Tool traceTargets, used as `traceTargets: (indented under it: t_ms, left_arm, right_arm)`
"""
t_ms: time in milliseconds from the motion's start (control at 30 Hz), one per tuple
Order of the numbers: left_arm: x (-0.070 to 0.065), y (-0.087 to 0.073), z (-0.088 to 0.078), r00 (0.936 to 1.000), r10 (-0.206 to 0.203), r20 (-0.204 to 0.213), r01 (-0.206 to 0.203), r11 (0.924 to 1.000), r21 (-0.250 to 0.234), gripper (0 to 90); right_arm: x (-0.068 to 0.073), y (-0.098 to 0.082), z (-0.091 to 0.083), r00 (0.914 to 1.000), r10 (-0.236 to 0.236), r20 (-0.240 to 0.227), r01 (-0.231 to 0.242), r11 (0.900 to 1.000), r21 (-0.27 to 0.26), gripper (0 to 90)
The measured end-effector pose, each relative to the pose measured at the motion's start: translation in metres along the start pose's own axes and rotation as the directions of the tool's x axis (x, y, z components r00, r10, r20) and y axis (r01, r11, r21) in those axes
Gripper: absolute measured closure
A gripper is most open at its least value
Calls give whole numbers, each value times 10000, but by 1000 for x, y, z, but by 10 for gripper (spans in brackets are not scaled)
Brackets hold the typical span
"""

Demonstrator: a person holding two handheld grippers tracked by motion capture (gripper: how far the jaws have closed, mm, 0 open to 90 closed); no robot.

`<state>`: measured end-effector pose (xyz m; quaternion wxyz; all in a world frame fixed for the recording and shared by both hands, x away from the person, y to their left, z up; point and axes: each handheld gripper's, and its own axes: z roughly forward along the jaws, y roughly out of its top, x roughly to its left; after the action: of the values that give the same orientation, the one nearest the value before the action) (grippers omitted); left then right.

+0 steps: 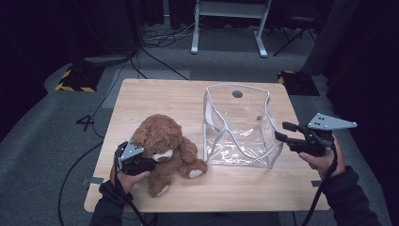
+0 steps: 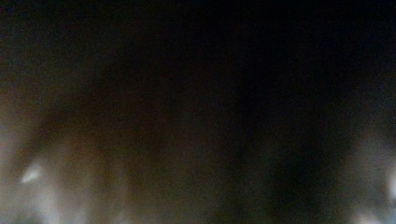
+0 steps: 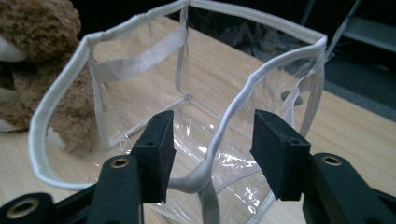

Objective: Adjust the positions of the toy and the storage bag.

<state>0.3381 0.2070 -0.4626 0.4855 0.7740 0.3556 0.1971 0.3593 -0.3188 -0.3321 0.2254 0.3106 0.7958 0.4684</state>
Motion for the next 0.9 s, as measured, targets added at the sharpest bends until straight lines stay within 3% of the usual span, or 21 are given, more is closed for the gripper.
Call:
traceTargets:
  t_ms: [133, 167, 400, 433, 467, 500, 567, 667, 800, 833, 867, 900]
  left_arm:
    - [-1, 0, 1, 10000, 47, -17, -47, 10000, -15, 395]
    - [-2, 0, 1, 10000, 50, -47, -50, 10000, -25, 395]
    - [-2, -1, 2, 10000, 13, 6, -12, 9999, -107, 398]
    - [-1, -2, 2, 10000, -3, 35, 4, 9999, -118, 400]
    - [-1, -2, 2, 10000, -3, 35, 4, 9999, -118, 400]
    - [-1, -2, 2, 10000, -14, 44, 14, 9999, -110, 400]
    - [-1, -2, 2, 9999, -90, 93, 91, 9999, -111, 399]
    - [0, -2, 1, 9994, -265, 210, 267, 9996, -90, 399]
    - [0, -2, 2, 9992, -333, 231, 335, 9994, -57, 396]
    - [-1, -1, 2, 9993, -302, 213, 302, 9995, 5, 396]
    - [-1, -1, 2, 9993, -302, 213, 302, 9995, 5, 396]
    - [-2, -2, 2, 9996, -194, 196, 194, 9998, 5, 396]
  right_arm:
    - [-10, -7, -8, 9995, 153, 293, -151, 9999, -77, 365]
    - [-16, -13, -11, 9979, 447, 465, -430, 9984, -364, 314]
    - [-29, -29, -21, 9940, 710, 837, -657, 9957, -652, 251]
    - [-32, -39, -18, 9893, 443, 1392, -398, 9986, -345, 226]
    - [-34, -46, -16, 9865, 262, 1616, -240, 9996, -155, 225]
    - [-34, -46, -16, 9865, 262, 1616, -240, 9996, -155, 225]
    - [-41, -64, -8, 9888, 471, 1418, -486, 9988, 77, 215]
    - [-51, -93, 8, 9862, 726, 1485, -824, 9947, 612, 210]
    - [-59, -128, 28, 9867, 1009, 1278, -1182, 9837, 1355, 193]
    - [-61, -142, 35, 9843, 1098, 1384, -1326, 9768, 1683, 196]
    - [-61, -142, 35, 9843, 1098, 1384, -1326, 9768, 1683, 196]
    - [-63, -153, 41, 9841, 1226, 1285, -1464, 9696, 1961, 195]
